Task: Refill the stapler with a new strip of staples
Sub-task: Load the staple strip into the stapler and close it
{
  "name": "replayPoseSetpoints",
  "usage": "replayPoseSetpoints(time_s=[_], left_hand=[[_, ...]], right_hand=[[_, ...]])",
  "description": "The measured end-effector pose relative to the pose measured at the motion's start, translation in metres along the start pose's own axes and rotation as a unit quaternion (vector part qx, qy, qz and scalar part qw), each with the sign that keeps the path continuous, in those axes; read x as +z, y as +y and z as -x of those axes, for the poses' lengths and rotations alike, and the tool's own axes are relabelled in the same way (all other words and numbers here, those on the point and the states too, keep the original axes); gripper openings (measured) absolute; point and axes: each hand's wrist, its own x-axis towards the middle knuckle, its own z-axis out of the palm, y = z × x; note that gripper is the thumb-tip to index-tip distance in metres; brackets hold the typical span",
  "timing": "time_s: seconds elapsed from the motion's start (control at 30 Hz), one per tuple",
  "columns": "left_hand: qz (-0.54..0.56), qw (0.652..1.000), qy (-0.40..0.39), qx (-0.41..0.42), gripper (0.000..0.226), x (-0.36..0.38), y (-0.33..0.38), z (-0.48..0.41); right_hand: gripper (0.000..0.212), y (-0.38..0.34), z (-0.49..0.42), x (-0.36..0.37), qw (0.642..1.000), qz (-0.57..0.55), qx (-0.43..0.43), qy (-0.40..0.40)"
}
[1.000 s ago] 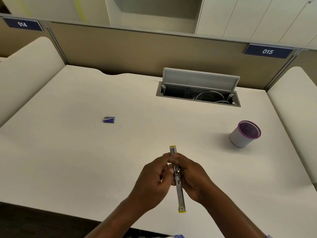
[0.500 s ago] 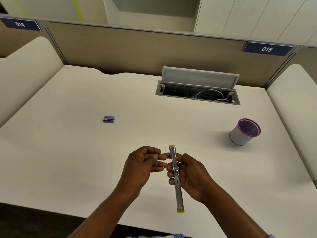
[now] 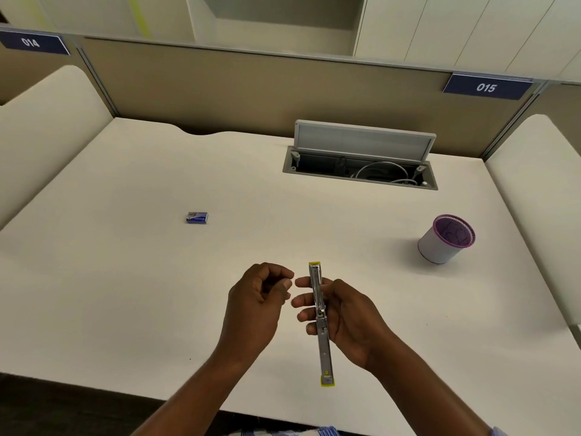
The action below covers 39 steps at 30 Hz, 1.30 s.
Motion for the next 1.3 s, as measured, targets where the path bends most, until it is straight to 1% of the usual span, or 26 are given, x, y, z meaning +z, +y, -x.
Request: replayPoseSetpoints(time_s=[0.2, 0.37, 0.43, 0.6, 0.73, 0.87, 1.03, 1.2, 1.3], left_hand=[[-0.006, 1.0, -0.016, -0.025, 0.019, 0.0, -0.002, -0.002], [-0.035, 0.999, -0.023, -0.009, 0.017, 0.001, -0.001, -0.002], [-0.04, 0.999, -0.019, 0.011, 0.015, 0.001, 0.0, -0.002], [-0.076, 0.993, -0.023, 0.092, 0.016, 0.004, 0.005, -0.001], [-0.087, 0.987, -0.057, 0.122, 0.018, 0.01, 0.009, -0.002], [-0.111, 0.981, -0.055, 0.151, 0.016, 0.014, 0.009, -0.003], [-0.112, 0.98, -0.053, 0.157, 0.015, 0.016, 0.011, -0.004], [-0.123, 0.978, -0.069, 0.154, 0.015, 0.018, 0.011, -0.003], [-0.144, 0.972, -0.071, 0.171, 0.017, 0.019, 0.012, -0.003]], right_hand=[[0.05, 0.001, 0.002, 0.001, 1.0, 0.009, -0.007, -0.005], [0.049, -0.001, 0.003, 0.003, 1.0, 0.006, 0.003, -0.002], [0.05, -0.001, 0.003, 0.003, 1.0, 0.006, 0.006, -0.002], [0.048, 0.0, 0.005, 0.005, 1.0, 0.005, 0.009, 0.002], [0.041, 0.002, 0.006, 0.006, 1.0, -0.01, 0.009, 0.023], [0.039, 0.003, 0.005, 0.007, 0.999, -0.014, 0.007, 0.032], [0.039, 0.004, 0.005, 0.007, 0.999, -0.014, 0.002, 0.039], [0.04, 0.005, 0.007, 0.007, 0.999, -0.017, -0.006, 0.048], [0.046, 0.006, 0.007, 0.009, 0.998, -0.018, -0.008, 0.058]])
